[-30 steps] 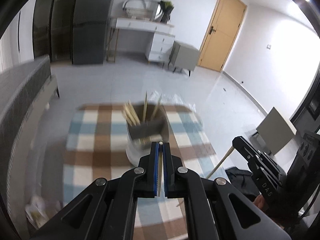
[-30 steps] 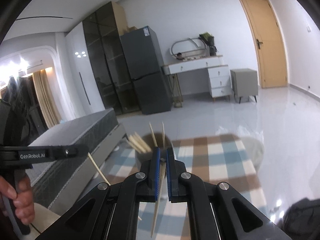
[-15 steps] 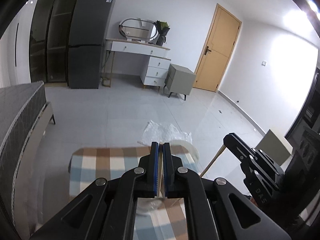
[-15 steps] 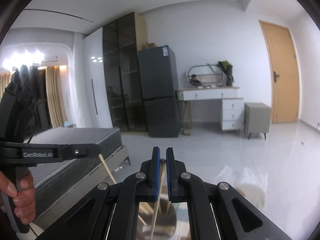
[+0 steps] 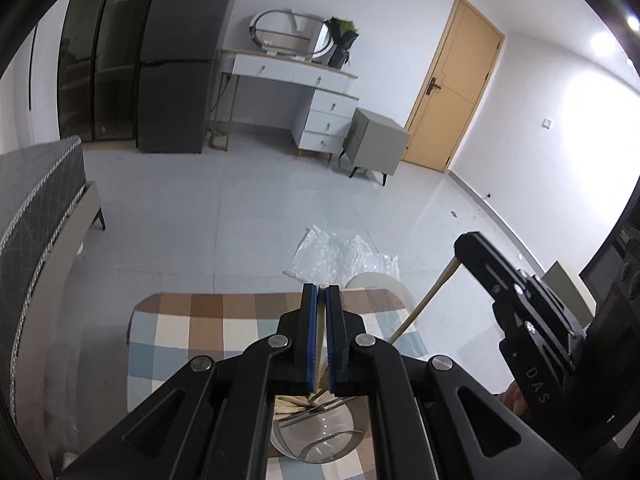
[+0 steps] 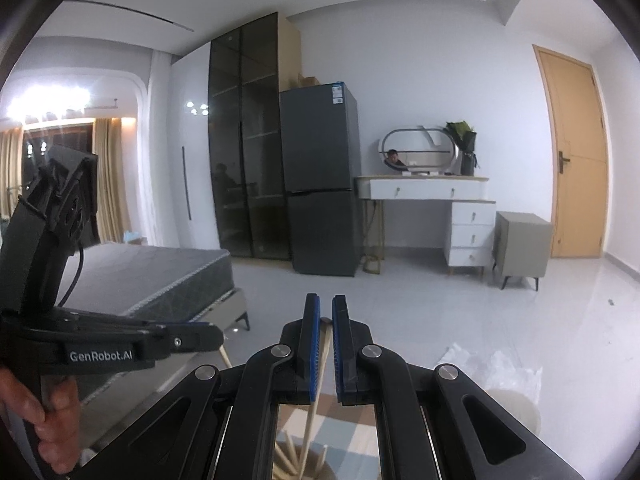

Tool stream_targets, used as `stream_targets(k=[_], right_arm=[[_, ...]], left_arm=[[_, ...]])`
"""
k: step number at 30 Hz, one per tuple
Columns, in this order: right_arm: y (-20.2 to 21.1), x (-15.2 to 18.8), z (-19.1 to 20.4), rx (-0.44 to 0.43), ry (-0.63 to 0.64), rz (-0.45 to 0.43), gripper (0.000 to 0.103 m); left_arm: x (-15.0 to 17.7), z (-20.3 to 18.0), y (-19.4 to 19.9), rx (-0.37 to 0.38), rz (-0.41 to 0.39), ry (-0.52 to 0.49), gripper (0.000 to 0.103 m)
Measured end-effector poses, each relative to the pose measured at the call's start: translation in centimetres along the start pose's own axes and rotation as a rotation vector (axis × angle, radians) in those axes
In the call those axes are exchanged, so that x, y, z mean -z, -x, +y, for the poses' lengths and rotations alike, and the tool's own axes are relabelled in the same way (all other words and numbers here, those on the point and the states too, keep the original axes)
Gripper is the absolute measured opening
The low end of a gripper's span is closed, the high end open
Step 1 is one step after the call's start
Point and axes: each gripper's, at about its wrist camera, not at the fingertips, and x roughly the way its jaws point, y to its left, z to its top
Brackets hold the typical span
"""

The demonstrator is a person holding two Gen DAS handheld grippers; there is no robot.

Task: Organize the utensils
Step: 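Open both tools and withdraw them from the utensil holder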

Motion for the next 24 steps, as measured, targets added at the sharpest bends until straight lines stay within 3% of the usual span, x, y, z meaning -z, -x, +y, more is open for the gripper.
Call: stream_targets(k=[8,12,21,22,23,24], right_arm=[[-1.1,3.3,-0.5,-0.02,-0.023,0.062,0.005],[-1.4,5.6,-0.5,-0.03,-0.041,0.126,0.005],[-1.1,9.2,-1.9,-0.073,-0.154,0.261,0.009],[-0.3,9.1,-2.3,-0.081,-0.182,0.256,0.01],[0.2,9.1,-2.4,-0.079,-0.193,0.249,0.016],[0.9,9.0,-2.6,-0.069,-0.206,0.239,0.021]], left_arm=[[1.7,-0.3,-1.2,0.033,0.054,-0.019,0.0],[2.8,0.1,-2.4,0.071,0.126,-0.004,0.0],[4.7,0.5,-4.0,0.076,0.269,0.046,0.002],[4.7,0.6,-3.4,0.061,0.26,0.055,0.007],[4.6,0.7,-2.9,0.048,0.244,0.058,0.021],[4.6,0.8,-2.4,0.046,0.223,0.062,0.027]])
